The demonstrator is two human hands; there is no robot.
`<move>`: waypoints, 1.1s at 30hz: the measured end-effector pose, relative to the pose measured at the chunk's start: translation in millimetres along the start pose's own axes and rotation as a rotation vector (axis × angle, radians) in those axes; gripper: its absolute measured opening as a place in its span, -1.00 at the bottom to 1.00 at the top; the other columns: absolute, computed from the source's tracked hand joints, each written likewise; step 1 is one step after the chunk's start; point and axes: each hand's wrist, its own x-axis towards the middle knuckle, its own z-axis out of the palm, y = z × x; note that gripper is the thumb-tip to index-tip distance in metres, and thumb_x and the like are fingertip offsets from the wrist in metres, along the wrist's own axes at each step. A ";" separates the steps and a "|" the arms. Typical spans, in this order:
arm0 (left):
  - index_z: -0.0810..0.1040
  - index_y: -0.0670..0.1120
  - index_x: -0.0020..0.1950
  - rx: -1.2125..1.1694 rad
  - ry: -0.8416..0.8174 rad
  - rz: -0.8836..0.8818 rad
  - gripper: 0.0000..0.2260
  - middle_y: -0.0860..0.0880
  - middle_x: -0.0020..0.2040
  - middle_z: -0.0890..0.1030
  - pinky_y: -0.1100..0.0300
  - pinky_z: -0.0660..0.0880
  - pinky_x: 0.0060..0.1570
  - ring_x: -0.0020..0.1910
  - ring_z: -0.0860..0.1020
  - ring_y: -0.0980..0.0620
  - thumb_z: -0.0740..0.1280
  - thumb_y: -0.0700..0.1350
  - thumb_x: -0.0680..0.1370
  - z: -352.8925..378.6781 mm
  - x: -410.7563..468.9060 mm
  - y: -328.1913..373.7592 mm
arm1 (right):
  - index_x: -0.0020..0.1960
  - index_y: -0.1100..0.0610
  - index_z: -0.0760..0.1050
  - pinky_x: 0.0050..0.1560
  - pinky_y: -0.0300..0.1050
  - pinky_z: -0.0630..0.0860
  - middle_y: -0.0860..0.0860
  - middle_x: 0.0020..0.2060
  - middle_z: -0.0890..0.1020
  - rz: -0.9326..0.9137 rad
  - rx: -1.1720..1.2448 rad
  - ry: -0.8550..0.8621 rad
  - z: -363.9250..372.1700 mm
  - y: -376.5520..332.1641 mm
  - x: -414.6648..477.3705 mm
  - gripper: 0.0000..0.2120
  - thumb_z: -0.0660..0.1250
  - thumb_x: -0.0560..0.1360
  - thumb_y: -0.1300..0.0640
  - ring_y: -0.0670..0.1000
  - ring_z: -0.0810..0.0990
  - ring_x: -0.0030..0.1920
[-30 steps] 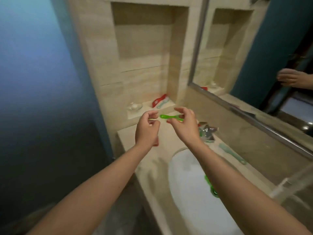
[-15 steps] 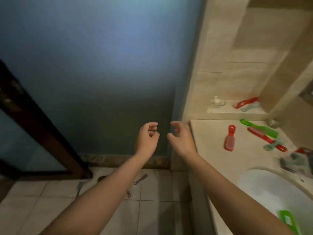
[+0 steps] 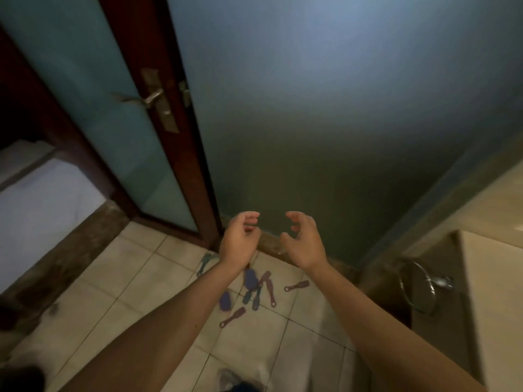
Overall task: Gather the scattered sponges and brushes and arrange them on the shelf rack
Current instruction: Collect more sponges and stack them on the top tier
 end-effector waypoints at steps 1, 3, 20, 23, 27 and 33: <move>0.48 0.12 0.06 -0.002 0.017 -0.021 -0.72 0.11 -0.02 0.54 0.22 0.49 0.00 -0.07 0.55 0.12 0.32 -0.26 0.51 -12.1 3.1 -10.8 | 0.38 0.00 0.36 0.17 -0.24 0.41 -0.04 0.31 0.37 -0.008 -0.005 -0.031 13.2 -4.8 5.0 -0.52 0.35 0.49 0.16 -0.08 0.45 0.23; 0.49 0.11 0.06 -0.010 0.061 -0.056 -0.73 0.10 -0.02 0.54 0.21 0.50 0.00 -0.10 0.54 0.16 0.32 -0.25 0.51 -36.4 9.3 -29.5 | 0.38 0.01 0.37 0.24 -0.16 0.44 -0.04 0.29 0.37 -0.029 -0.016 -0.083 38.7 -16.1 15.1 -0.52 0.36 0.48 0.16 -0.09 0.45 0.19; 0.48 0.12 0.20 0.119 0.412 -0.385 -0.67 0.11 0.13 0.50 0.22 0.47 0.02 0.01 0.53 0.14 0.34 -0.17 0.49 -162.1 19.5 -130.8 | 0.32 0.04 0.41 0.05 -0.22 0.40 0.05 0.24 0.48 -0.155 -0.199 -0.624 211.7 -69.9 94.3 -0.52 0.40 0.43 0.20 0.00 0.52 0.16; 0.47 0.09 0.25 0.164 0.434 -0.473 -0.66 0.12 0.15 0.48 0.21 0.49 0.03 0.04 0.52 0.13 0.34 -0.16 0.50 -177.1 20.8 -147.1 | 0.34 0.09 0.39 0.14 -0.17 0.44 0.07 0.29 0.44 -0.168 -0.199 -0.708 238.3 -72.5 106.5 -0.52 0.38 0.45 0.24 0.02 0.50 0.21; 0.45 0.13 0.25 0.187 0.435 -0.570 -0.65 0.15 0.13 0.47 0.41 0.40 -0.14 0.01 0.50 0.18 0.37 -0.13 0.50 -186.8 20.4 -172.3 | 0.38 0.05 0.36 0.11 -0.12 0.44 0.02 0.32 0.44 -0.134 -0.228 -0.779 270.8 -66.0 110.2 -0.50 0.34 0.46 0.22 -0.01 0.47 0.24; 0.47 0.11 0.25 0.234 0.356 -0.640 -0.64 0.12 0.20 0.49 0.27 0.49 -0.01 0.03 0.51 0.16 0.38 -0.15 0.49 -203.0 27.4 -237.5 | 0.36 0.09 0.38 0.05 -0.17 0.41 0.09 0.31 0.44 -0.044 -0.243 -0.787 333.2 -33.9 120.5 -0.51 0.37 0.46 0.24 0.07 0.50 0.24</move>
